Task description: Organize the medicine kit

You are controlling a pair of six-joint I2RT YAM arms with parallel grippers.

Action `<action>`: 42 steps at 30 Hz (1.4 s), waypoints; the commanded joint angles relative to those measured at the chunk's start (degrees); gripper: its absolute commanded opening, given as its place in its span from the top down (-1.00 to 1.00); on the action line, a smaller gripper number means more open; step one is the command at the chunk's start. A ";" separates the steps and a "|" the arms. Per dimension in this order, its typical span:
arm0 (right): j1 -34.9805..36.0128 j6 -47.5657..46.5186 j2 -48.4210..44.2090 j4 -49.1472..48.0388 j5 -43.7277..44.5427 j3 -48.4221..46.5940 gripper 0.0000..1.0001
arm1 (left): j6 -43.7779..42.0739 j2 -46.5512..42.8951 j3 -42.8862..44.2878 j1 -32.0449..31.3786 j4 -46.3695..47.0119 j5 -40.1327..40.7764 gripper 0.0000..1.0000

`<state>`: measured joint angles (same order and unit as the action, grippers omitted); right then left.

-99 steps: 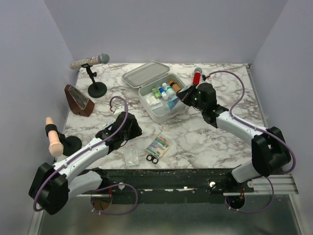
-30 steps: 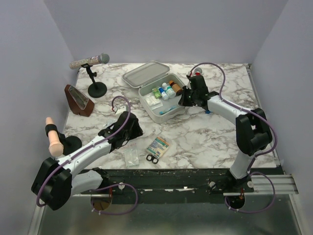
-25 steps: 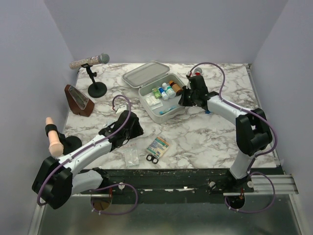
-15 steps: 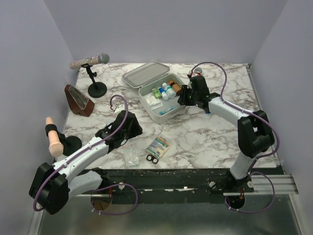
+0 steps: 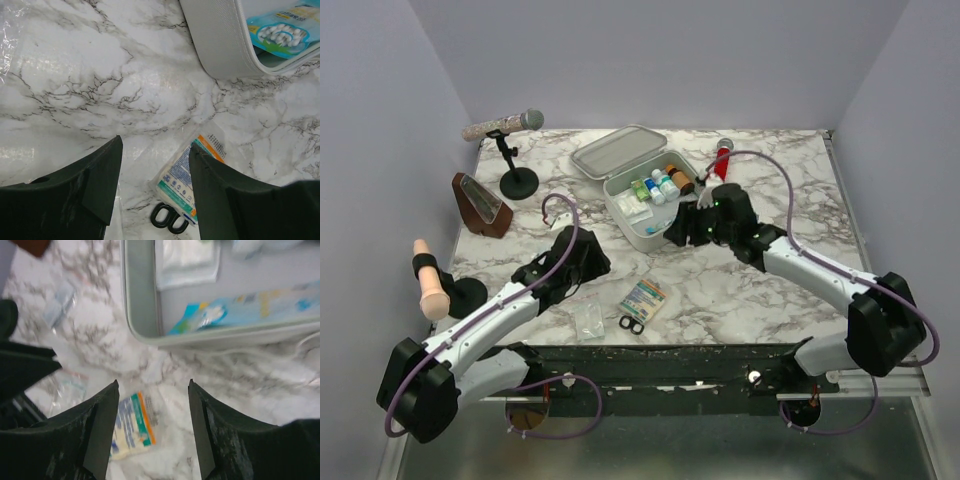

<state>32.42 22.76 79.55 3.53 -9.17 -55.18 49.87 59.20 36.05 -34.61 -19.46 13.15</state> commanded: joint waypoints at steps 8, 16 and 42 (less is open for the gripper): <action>7.21 2.37 8.07 -5.11 -6.47 11.15 -0.50 | 1.90 -3.74 -2.92 0.16 -1.72 -0.40 -0.32; 9.50 2.72 13.53 -5.55 -8.06 11.23 -0.30 | 2.43 -4.79 -3.89 0.16 -2.25 -0.32 -0.32; 0.20 17.83 3.14 0.61 5.32 5.88 -0.66 | -2.93 9.89 16.60 14.92 -3.13 -6.02 -0.58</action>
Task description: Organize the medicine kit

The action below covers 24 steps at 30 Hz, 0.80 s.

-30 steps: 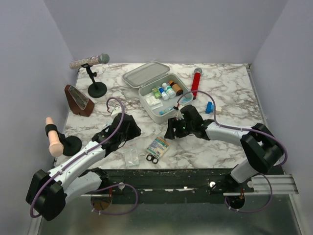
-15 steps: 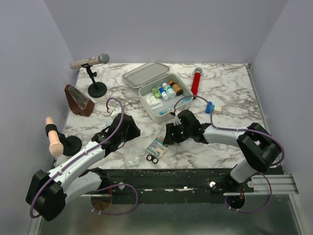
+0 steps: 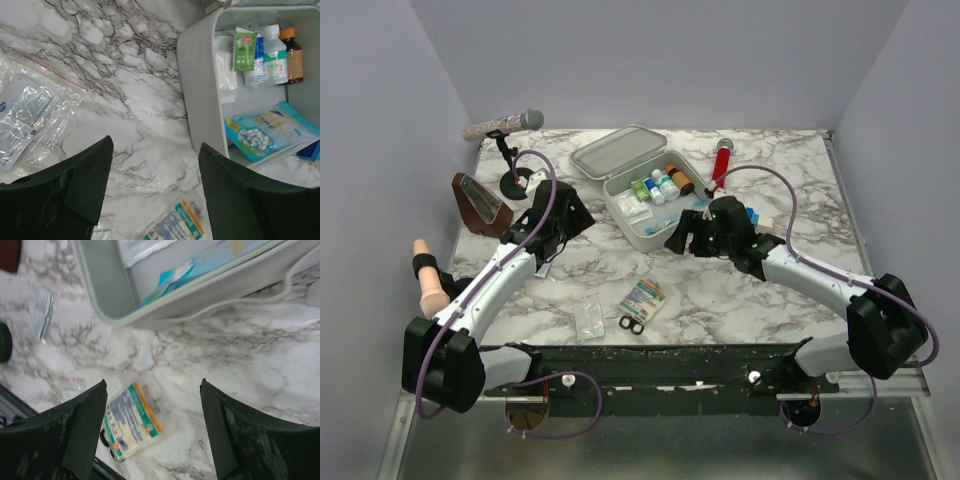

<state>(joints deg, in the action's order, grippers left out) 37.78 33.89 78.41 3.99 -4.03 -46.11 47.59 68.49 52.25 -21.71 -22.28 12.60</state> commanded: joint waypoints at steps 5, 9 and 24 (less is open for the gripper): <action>-7.72 8.74 12.54 -1.44 -0.45 -10.13 -0.67 | 0.04 -3.27 -2.50 2.03 1.19 -6.71 -0.54; -8.25 7.25 19.48 0.76 -0.19 -16.72 -0.65 | -0.04 -5.64 -3.91 2.03 -0.12 -6.19 -0.51; -8.34 -4.35 22.67 11.65 8.42 -19.46 -0.37 | -0.22 -6.18 -5.40 2.12 0.84 -7.33 -0.49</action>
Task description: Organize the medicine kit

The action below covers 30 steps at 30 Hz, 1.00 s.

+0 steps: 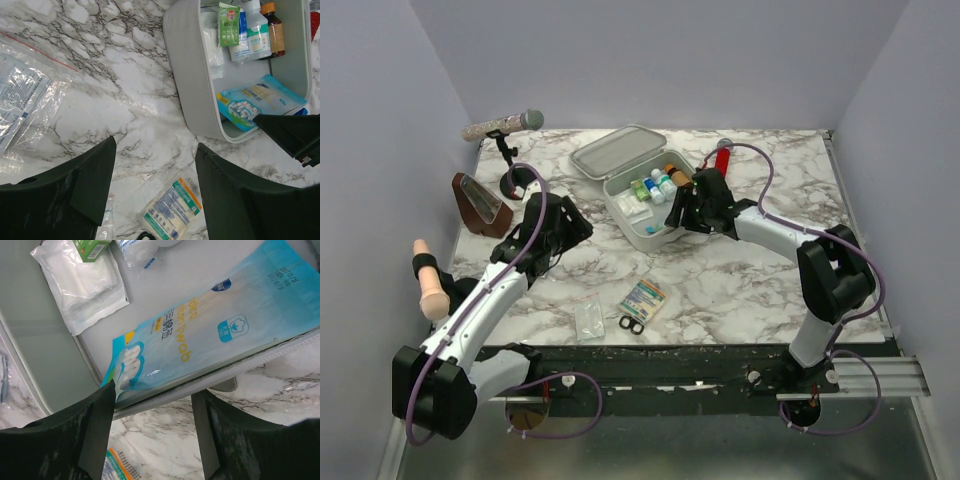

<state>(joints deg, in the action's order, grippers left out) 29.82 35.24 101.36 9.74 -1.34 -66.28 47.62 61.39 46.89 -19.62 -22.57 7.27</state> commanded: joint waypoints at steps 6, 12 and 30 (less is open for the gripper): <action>-0.29 -12.38 -3.28 8.36 9.33 1.59 -0.24 | -0.24 1.81 -0.66 0.02 1.82 -2.52 -0.49; -0.38 -19.67 -3.45 10.04 12.15 1.50 0.03 | -0.15 2.86 -0.75 0.02 2.44 -3.22 -0.47; -0.47 -26.29 -9.77 10.04 14.44 5.20 -0.13 | -1.56 2.25 -0.40 0.02 1.65 -2.43 -0.46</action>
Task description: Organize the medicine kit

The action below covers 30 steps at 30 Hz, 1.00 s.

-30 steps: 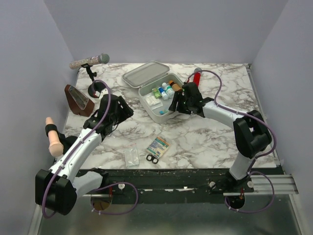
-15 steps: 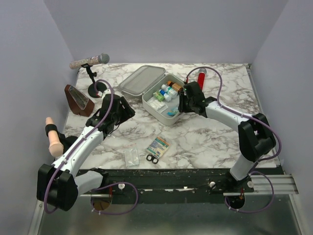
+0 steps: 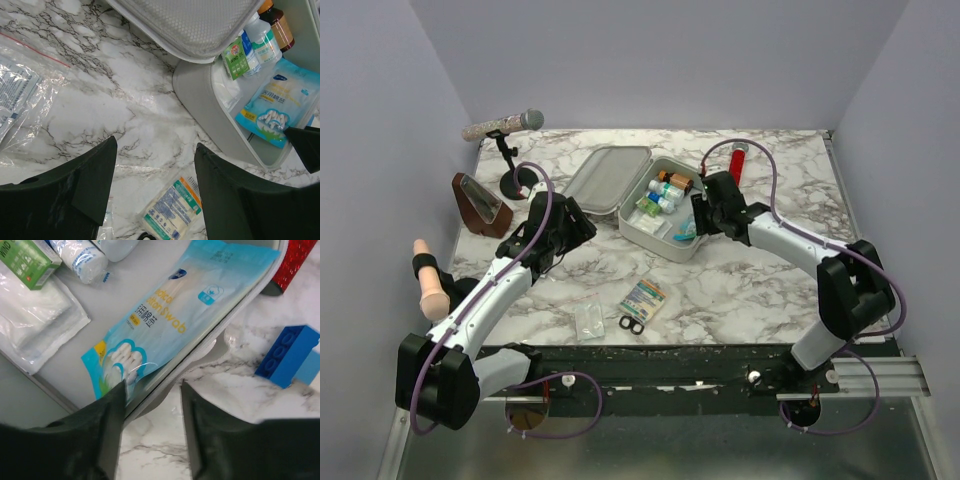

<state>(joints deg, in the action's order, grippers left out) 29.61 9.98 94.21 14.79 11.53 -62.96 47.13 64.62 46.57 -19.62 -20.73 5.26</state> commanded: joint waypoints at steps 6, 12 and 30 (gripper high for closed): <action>-0.25 9.78 -6.85 4.64 -2.55 3.45 -0.67 | -0.47 -0.46 -0.51 0.02 0.69 -1.21 -0.47; -0.25 15.33 -3.88 4.11 -7.75 4.60 -0.65 | 0.50 -0.20 -1.39 0.02 2.54 -2.27 -0.47; -0.25 0.23 2.02 4.55 -4.33 -0.14 0.27 | 0.50 -1.95 -4.03 0.02 3.06 -2.97 -0.46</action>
<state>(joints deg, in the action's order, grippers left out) 29.61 18.46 94.89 17.58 5.43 -61.08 47.22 64.29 43.13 -19.62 -18.87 3.75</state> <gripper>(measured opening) 0.433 0.732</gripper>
